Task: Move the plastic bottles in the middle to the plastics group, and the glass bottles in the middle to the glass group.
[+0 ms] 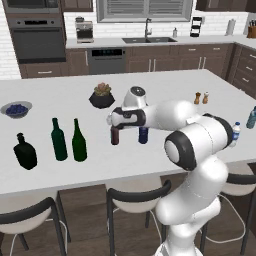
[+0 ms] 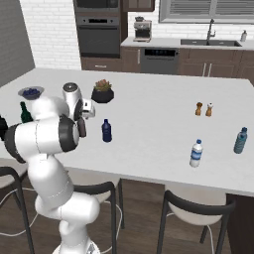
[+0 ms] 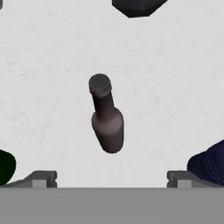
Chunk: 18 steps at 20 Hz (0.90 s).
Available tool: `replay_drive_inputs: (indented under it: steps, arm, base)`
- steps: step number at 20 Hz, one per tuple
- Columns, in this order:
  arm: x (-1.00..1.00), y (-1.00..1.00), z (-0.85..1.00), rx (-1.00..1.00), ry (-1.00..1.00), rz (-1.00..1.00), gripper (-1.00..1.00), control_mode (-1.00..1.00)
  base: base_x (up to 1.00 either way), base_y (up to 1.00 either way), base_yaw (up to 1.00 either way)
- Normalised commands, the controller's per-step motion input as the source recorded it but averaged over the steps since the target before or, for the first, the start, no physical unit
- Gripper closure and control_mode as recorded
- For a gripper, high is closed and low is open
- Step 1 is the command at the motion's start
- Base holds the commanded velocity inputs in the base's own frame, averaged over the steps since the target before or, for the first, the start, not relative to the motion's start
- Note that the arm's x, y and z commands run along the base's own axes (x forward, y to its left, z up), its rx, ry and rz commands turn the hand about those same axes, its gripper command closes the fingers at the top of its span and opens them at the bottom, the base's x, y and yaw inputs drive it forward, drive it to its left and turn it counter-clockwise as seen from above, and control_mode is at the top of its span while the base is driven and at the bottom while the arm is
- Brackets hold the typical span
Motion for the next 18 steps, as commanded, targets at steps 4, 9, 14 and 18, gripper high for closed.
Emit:
replay_drive_inputs:
  steps: [4, 9, 14, 18]
  arm:
    - [0.30, 0.18, -0.18, 0.00, 0.00, 0.00, -1.00, -1.00]
    - [0.39, 0.05, -0.09, 0.00, 0.07, 0.00, -1.00, -1.00]
    - [0.25, 0.00, -0.02, 0.00, 0.04, 0.00, -1.00, -1.00]
    - [0.10, 0.01, -0.10, 0.00, 0.00, 0.00, -1.00, -1.00]
  base:
    - [0.00, 0.00, 0.00]
    - [0.00, 0.00, 0.00]
    - [0.00, 0.00, 0.00]
    - [0.00, 0.00, 0.00]
